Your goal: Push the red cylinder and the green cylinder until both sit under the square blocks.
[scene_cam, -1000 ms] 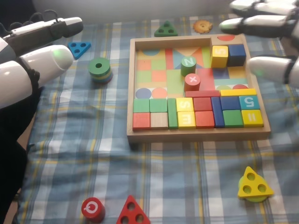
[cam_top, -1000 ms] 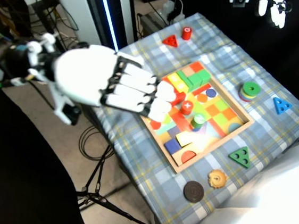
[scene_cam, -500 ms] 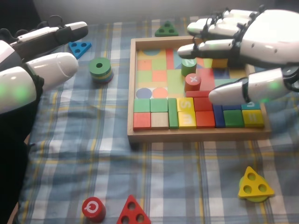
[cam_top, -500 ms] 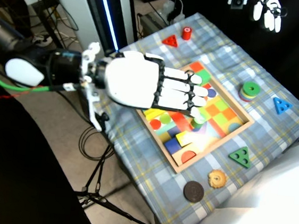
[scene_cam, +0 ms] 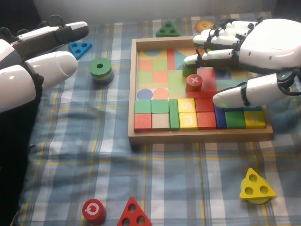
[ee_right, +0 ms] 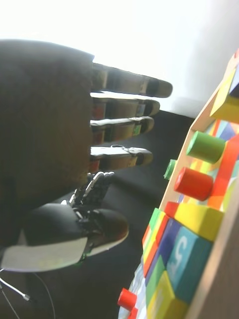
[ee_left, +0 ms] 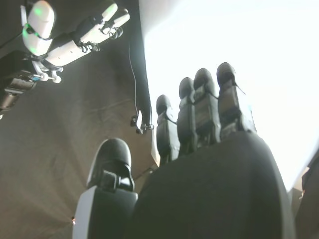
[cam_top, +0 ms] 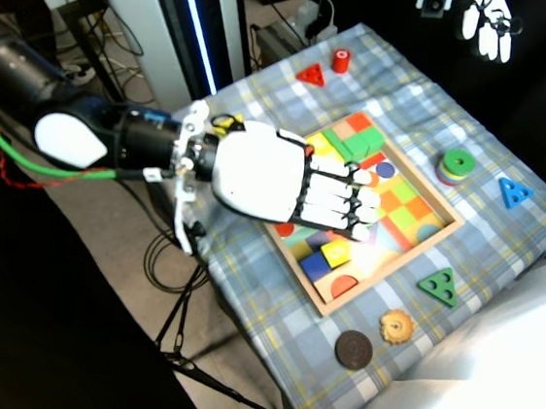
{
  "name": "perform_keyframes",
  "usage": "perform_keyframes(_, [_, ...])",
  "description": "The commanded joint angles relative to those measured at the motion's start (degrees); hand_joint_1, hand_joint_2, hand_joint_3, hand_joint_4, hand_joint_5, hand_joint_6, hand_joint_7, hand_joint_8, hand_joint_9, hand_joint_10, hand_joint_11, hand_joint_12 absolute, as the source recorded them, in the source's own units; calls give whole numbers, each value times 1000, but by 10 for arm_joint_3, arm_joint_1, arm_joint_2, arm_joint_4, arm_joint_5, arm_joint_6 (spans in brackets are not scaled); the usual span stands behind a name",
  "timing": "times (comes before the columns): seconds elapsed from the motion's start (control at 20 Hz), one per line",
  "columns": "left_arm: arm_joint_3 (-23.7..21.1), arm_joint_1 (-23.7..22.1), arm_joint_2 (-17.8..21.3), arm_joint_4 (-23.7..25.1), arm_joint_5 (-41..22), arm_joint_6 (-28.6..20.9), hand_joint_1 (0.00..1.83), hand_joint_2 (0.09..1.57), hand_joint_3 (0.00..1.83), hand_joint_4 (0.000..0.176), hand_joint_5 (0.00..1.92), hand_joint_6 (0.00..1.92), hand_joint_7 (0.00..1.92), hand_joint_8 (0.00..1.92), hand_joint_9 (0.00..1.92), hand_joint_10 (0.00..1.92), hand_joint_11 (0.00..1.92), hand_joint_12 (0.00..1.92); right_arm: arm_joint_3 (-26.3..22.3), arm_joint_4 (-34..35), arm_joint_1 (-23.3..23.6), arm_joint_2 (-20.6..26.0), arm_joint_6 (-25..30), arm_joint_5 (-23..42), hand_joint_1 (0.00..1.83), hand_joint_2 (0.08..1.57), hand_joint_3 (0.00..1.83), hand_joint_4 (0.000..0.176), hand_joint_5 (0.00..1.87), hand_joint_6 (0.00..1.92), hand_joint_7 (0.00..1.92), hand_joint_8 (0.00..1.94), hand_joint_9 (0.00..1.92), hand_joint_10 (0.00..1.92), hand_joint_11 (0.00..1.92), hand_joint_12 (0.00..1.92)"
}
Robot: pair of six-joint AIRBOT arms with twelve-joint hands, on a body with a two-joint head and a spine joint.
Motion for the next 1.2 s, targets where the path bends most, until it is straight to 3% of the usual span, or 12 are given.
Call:
perform_keyframes(0.0, [4, -7, -1, 2, -71, -6, 0, 1317, 1, 148, 340, 8, 264, 7, 216, 8, 8, 194, 2, 16, 9, -1, 3, 51, 0, 1135, 0, 176, 98, 1, 0, 0, 18, 4, 0, 656])
perform_keyframes(0.1, [4, -8, -1, 3, -71, -6, 0, 1318, 1, 151, 340, 3, 264, 3, 213, 4, 0, 163, 2, 12, 8, -1, 3, 46, 0, 1135, 0, 176, 83, 2, 0, 0, 45, 5, 0, 783])
perform_keyframes(0.45, [4, -9, -1, 4, -70, -6, 0, 1347, 9, 143, 344, 2, 267, 1, 229, 5, 0, 161, 2, 2, -5, -1, 13, 37, 0, 1105, 0, 176, 78, 3, 0, 0, 28, 14, 0, 759])
perform_keyframes(0.5, [4, -9, -1, 4, -70, -6, 0, 1341, 6, 144, 344, 2, 270, 2, 226, 3, 0, 159, 2, -2, -6, -1, 17, 35, 0, 1095, 0, 176, 97, 3, 0, 0, 75, 19, 0, 867])
perform_keyframes(0.6, [4, -9, -1, 4, -70, -6, 0, 1347, 7, 136, 348, 3, 273, 3, 232, 5, 0, 157, 2, -8, -6, -1, 21, 34, 0, 1095, 0, 176, 131, 0, 0, 0, 66, 12, 0, 639])
perform_keyframes(0.75, [5, -10, -2, 4, -68, -6, 0, 1354, 4, 133, 346, 1, 273, 1, 243, 5, 0, 131, 3, -11, -6, -1, 21, 31, 0, 1080, 0, 176, 217, 0, 0, 0, 0, 0, 0, 59])
perform_keyframes(0.85, [5, -10, -2, 4, -67, -6, 0, 1355, 3, 127, 352, 3, 279, 3, 243, 3, 0, 119, 4, -11, -5, -1, 21, 30, 0, 1083, 1, 176, 211, 3, 0, 0, 0, 0, 0, 1])
perform_keyframes(1.15, [5, -10, -3, 4, -67, -6, 0, 1360, 4, 133, 345, 1, 286, 3, 263, 8, 1, 119, 5, -11, -5, -2, 21, 29, 0, 1096, 5, 176, 229, 6, 0, 0, 0, 0, 24, 13])
